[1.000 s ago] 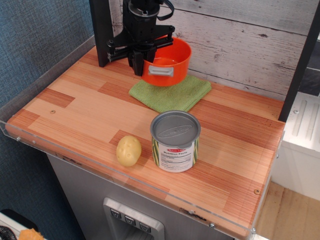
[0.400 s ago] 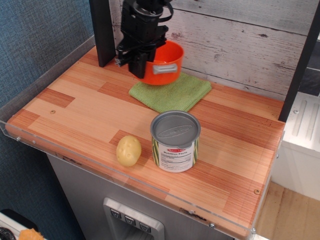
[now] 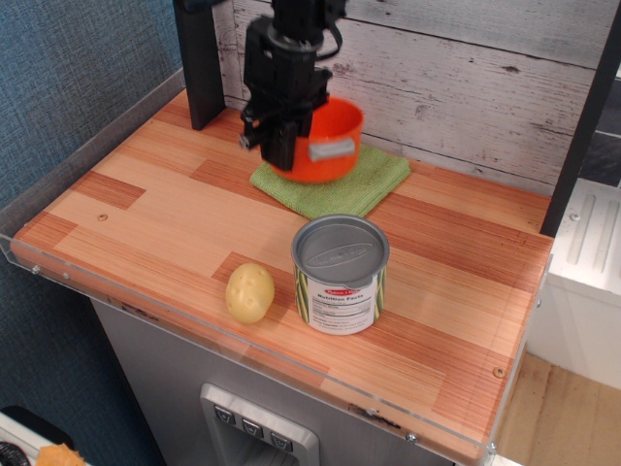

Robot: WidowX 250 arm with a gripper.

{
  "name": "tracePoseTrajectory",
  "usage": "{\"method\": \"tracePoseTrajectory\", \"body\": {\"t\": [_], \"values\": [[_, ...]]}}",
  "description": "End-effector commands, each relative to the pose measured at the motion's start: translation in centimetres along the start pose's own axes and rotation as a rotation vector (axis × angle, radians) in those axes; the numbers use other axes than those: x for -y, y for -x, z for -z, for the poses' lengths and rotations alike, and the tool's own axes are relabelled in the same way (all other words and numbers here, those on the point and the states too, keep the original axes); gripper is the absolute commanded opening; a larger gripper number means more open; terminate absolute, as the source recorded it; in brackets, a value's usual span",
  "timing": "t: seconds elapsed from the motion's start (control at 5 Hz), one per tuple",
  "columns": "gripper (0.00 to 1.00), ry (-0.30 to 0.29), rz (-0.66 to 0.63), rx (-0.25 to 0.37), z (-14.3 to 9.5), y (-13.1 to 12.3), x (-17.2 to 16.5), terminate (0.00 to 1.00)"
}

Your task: Put the pot on top of the cloth.

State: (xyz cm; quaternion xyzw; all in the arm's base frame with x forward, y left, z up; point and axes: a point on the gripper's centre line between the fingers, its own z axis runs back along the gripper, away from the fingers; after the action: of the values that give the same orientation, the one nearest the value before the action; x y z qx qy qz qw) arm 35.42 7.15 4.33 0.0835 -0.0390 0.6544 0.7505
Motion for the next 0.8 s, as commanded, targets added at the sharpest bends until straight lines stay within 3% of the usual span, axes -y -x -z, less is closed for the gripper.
{"method": "tracePoseTrajectory", "body": {"t": [0.0, 0.2, 0.6], "values": [[1.00, 0.060, 0.019, 0.021, -2.0, 2.2, 0.4, 0.00], [1.00, 0.069, 0.035, -0.004, -1.9, 2.0, 0.3, 0.00], [1.00, 0.106, 0.064, 0.067, -3.9, 1.8, -0.2, 0.00]]}}
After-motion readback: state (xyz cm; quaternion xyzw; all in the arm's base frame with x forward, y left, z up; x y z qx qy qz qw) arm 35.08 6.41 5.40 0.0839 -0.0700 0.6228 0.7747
